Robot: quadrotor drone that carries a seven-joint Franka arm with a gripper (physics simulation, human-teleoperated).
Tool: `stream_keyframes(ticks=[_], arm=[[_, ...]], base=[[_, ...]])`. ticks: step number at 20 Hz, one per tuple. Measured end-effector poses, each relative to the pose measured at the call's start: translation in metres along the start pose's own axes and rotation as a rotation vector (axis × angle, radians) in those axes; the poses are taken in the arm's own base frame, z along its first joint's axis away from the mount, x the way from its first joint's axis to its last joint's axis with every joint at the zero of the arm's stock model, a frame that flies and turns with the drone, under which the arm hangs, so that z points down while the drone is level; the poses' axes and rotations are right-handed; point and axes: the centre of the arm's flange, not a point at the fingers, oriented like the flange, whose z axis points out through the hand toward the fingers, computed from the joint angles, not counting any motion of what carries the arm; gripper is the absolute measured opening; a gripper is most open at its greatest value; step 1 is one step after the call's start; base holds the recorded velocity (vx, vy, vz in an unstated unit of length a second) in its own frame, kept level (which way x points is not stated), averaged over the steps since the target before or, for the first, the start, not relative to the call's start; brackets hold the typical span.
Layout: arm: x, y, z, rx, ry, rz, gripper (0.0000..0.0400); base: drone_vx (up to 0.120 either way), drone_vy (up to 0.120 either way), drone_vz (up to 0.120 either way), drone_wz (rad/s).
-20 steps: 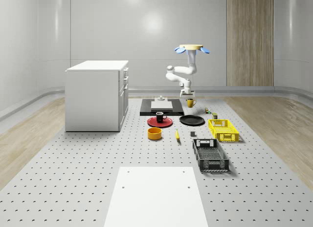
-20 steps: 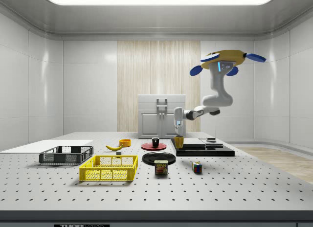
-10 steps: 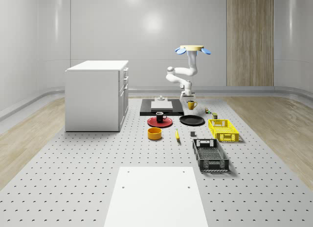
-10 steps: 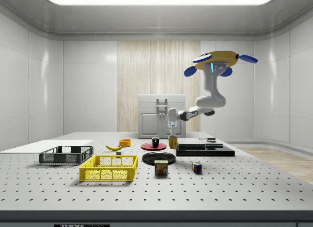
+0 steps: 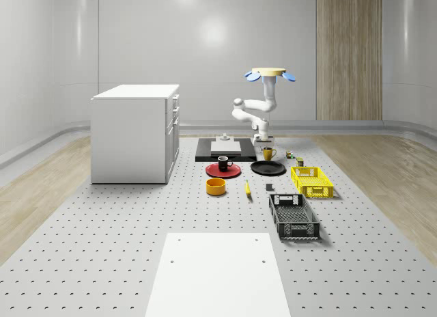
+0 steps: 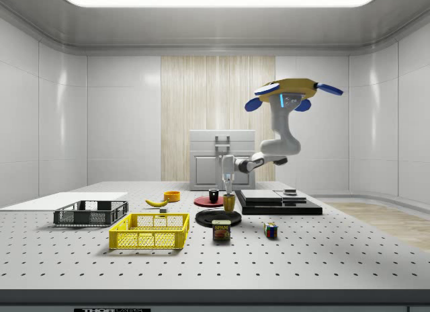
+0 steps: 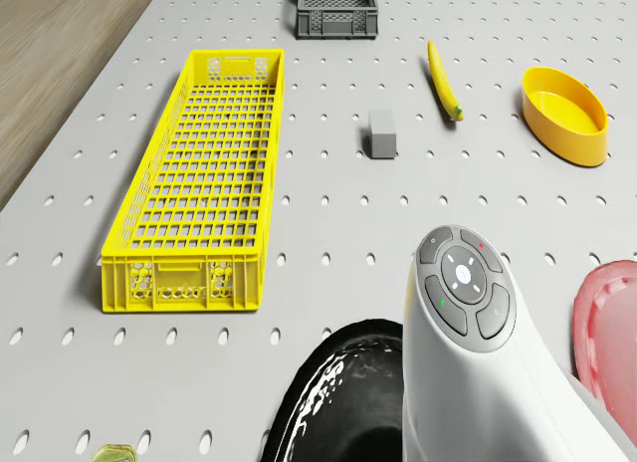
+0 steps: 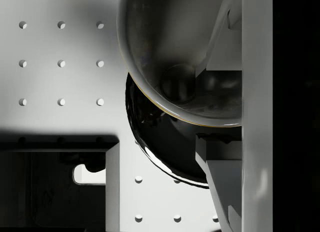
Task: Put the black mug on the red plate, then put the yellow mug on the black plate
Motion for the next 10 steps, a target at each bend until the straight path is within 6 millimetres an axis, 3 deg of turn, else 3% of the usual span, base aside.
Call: stream_keyframes(ticks=[6, 10], arm=[[0.0000, 0.0000, 0.0000, 0.000, 0.000, 0.000, 0.0110], [0.0000, 0.0000, 0.0000, 0.000, 0.000, 0.000, 0.0110]], base=[[0.120, 0.000, 0.000, 0.000], [0.080, 0.000, 0.000, 0.000]])
